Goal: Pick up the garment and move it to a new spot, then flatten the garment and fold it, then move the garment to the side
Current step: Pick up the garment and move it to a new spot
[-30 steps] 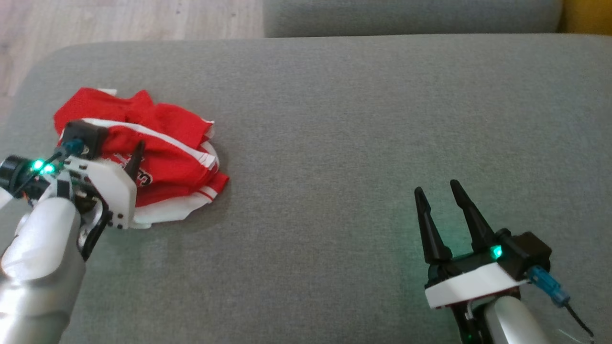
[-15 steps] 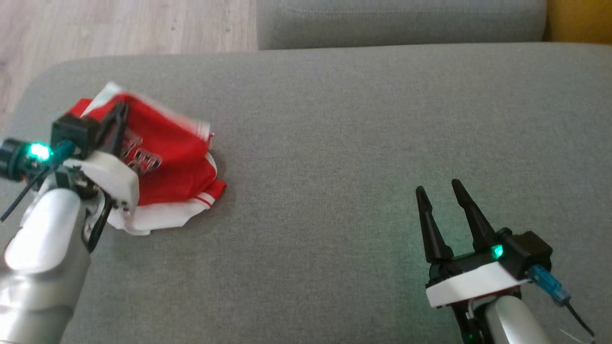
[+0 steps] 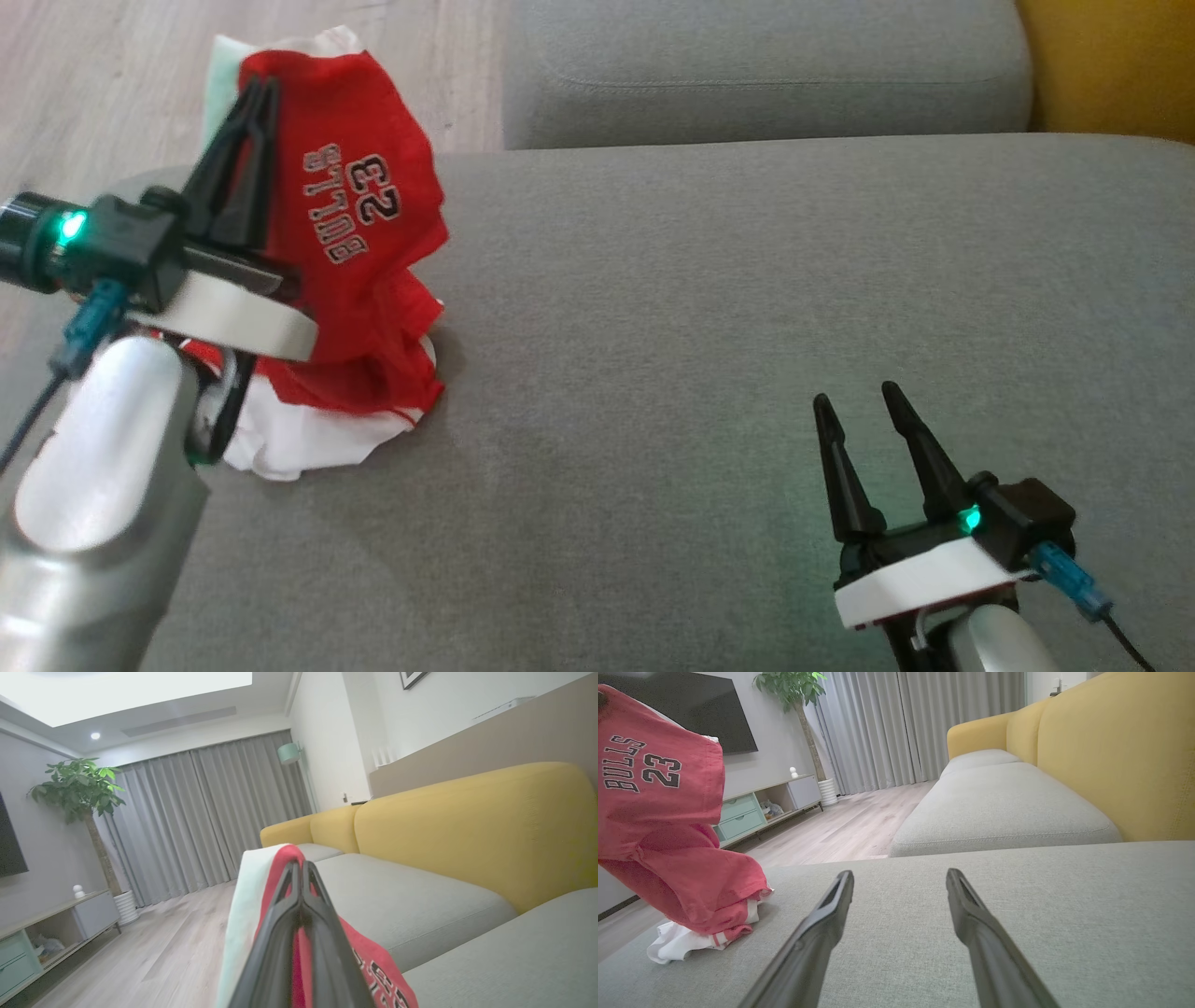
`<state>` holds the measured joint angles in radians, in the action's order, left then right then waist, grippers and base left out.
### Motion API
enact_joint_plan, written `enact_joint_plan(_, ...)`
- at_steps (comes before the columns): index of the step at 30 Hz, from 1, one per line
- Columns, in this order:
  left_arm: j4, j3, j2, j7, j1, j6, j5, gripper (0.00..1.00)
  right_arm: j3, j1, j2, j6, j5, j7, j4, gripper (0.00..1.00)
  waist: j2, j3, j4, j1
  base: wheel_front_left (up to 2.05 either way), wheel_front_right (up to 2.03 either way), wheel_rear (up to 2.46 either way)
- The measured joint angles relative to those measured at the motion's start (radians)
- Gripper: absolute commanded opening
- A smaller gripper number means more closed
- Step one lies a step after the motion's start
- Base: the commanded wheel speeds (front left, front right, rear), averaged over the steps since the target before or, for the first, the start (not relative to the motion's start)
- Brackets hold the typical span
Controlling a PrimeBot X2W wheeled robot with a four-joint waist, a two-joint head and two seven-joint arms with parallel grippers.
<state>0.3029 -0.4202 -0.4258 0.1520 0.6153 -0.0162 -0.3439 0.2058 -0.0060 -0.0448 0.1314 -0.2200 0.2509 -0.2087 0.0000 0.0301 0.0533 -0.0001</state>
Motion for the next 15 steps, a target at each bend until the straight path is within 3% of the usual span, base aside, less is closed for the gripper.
enact_joint_plan(9, -0.228, -0.027, 0.007, -0.005, -0.028, 0.026, 0.01, 0.0, -0.023, -0.001, 0.0, 0.0, 0.0, 0.0, 0.007, 1.0, 0.0, -0.014, -0.064, 0.0001, 0.0, 0.0, 0.0)
enact_joint_plan(15, -0.334, -0.071, 0.048, -0.044, 0.0, 0.03, 0.011, 0.0, -0.056, -0.005, 0.0, 0.0, -0.012, 0.0, 0.017, 1.0, 0.0, -0.014, -0.129, 0.0001, 0.0, 0.0, 0.0)
